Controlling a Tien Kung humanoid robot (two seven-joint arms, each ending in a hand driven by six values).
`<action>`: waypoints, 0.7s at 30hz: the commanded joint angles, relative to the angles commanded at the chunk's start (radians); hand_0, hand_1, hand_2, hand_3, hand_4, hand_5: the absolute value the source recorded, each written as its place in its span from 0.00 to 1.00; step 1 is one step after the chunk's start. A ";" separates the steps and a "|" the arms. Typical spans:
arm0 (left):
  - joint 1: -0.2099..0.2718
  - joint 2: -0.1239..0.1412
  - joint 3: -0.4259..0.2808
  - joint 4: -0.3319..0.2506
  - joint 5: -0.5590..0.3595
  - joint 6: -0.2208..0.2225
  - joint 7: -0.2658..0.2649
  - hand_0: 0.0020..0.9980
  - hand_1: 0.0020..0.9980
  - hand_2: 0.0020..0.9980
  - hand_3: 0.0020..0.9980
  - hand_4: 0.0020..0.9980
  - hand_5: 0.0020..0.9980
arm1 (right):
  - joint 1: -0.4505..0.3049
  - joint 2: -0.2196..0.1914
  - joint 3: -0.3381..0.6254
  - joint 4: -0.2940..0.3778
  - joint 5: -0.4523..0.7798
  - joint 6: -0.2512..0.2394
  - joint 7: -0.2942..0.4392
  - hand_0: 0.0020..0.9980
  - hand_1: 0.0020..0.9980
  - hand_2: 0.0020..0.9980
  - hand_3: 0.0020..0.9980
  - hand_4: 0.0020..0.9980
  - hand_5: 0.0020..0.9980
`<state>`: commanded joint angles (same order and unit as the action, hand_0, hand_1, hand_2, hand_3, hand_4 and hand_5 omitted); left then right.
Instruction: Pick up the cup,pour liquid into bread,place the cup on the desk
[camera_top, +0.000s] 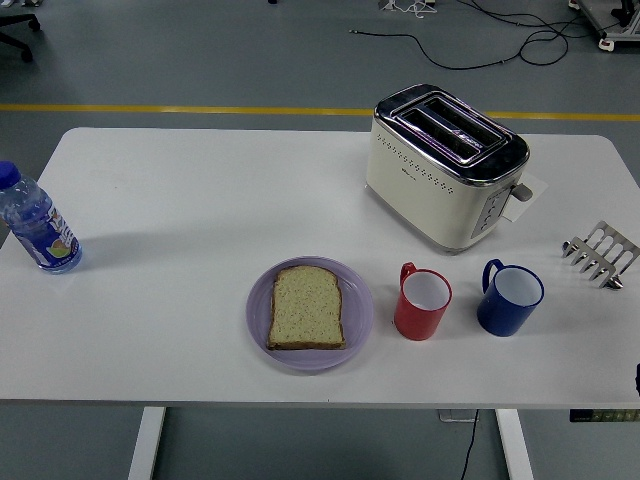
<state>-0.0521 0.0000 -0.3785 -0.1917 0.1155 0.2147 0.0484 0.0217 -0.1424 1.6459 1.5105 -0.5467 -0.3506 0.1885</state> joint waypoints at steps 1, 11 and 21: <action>0.000 0.000 0.000 0.000 0.000 0.000 0.000 0.63 0.64 0.66 0.51 0.24 0.85 | 0.000 0.000 0.001 -0.001 0.000 0.000 0.000 0.56 0.48 0.58 0.58 0.52 0.10; 0.000 0.000 -0.006 0.000 0.001 0.001 0.000 0.63 0.64 0.66 0.51 0.24 0.85 | 0.001 0.002 0.006 -0.007 -0.005 -0.001 -0.003 0.56 0.48 0.57 0.58 0.51 0.09; -0.001 0.000 -0.008 0.000 0.001 0.001 -0.001 0.63 0.65 0.66 0.51 0.24 0.85 | 0.003 0.004 0.006 -0.005 0.020 -0.002 0.005 0.56 0.48 0.58 0.58 0.50 0.07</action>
<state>-0.0536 0.0000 -0.3867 -0.1920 0.1169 0.2152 0.0477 0.0248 -0.1381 1.6520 1.5059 -0.5262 -0.3526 0.1932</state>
